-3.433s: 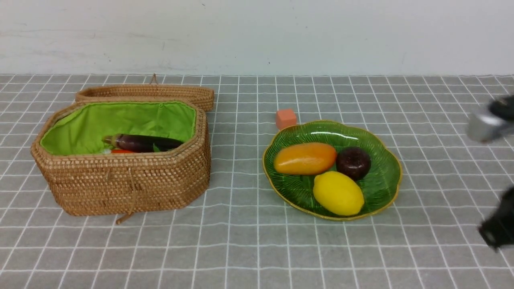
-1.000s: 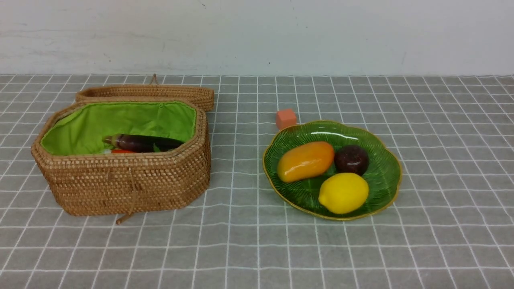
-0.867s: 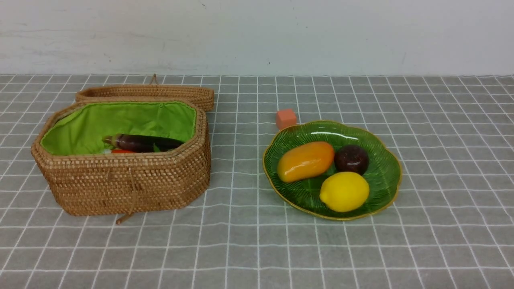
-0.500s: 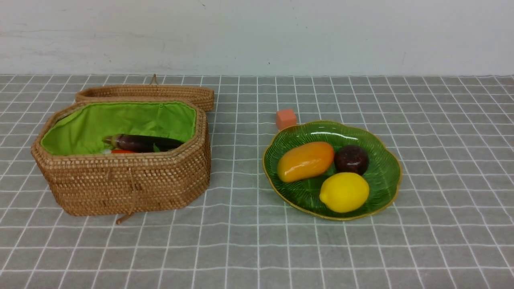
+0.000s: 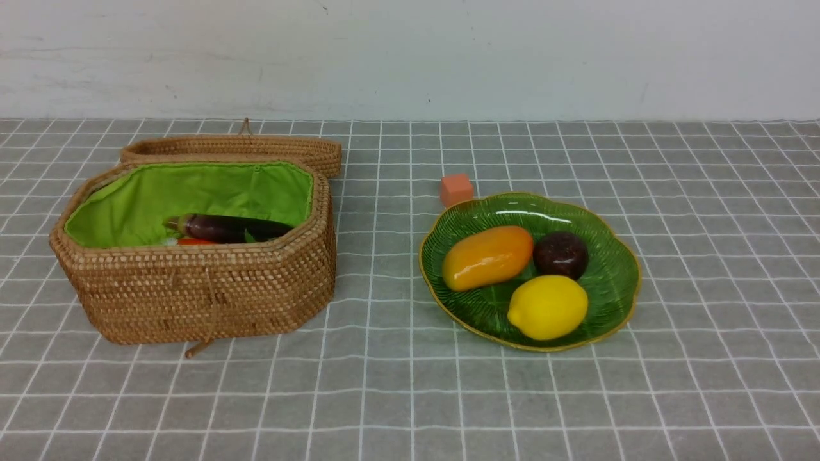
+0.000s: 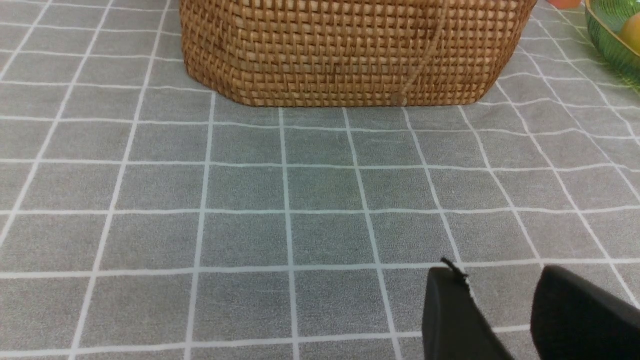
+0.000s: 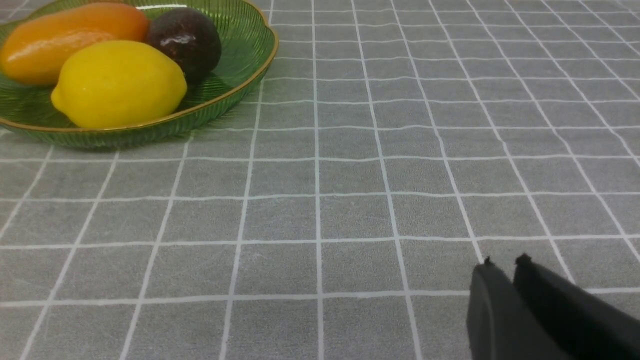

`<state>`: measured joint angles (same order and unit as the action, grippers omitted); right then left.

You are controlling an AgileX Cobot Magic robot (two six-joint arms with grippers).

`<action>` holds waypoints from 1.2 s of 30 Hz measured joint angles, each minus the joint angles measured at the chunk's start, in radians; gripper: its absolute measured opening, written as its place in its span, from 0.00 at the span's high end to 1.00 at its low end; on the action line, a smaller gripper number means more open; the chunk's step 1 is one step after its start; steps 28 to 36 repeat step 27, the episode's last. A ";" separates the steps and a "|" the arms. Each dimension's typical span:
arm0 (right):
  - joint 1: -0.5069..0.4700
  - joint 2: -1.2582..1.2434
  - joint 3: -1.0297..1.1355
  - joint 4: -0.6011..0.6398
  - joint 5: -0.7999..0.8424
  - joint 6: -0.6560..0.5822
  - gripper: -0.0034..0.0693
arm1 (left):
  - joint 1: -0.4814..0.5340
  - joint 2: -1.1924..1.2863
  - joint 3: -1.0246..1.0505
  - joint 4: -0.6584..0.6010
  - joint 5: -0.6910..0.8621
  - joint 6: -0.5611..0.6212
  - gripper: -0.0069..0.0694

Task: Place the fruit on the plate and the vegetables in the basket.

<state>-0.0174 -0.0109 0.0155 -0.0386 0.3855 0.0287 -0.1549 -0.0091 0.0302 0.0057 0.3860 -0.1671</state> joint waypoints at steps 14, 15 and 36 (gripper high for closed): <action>0.000 0.000 0.000 0.000 0.000 0.008 0.83 | 0.000 0.000 0.000 0.000 0.000 0.000 0.60; 0.000 0.000 0.000 0.000 0.000 0.008 0.83 | 0.000 0.000 0.000 0.000 0.000 0.000 0.60; 0.000 0.000 0.000 0.000 0.000 0.008 0.81 | 0.000 0.000 0.000 0.000 0.000 0.000 0.60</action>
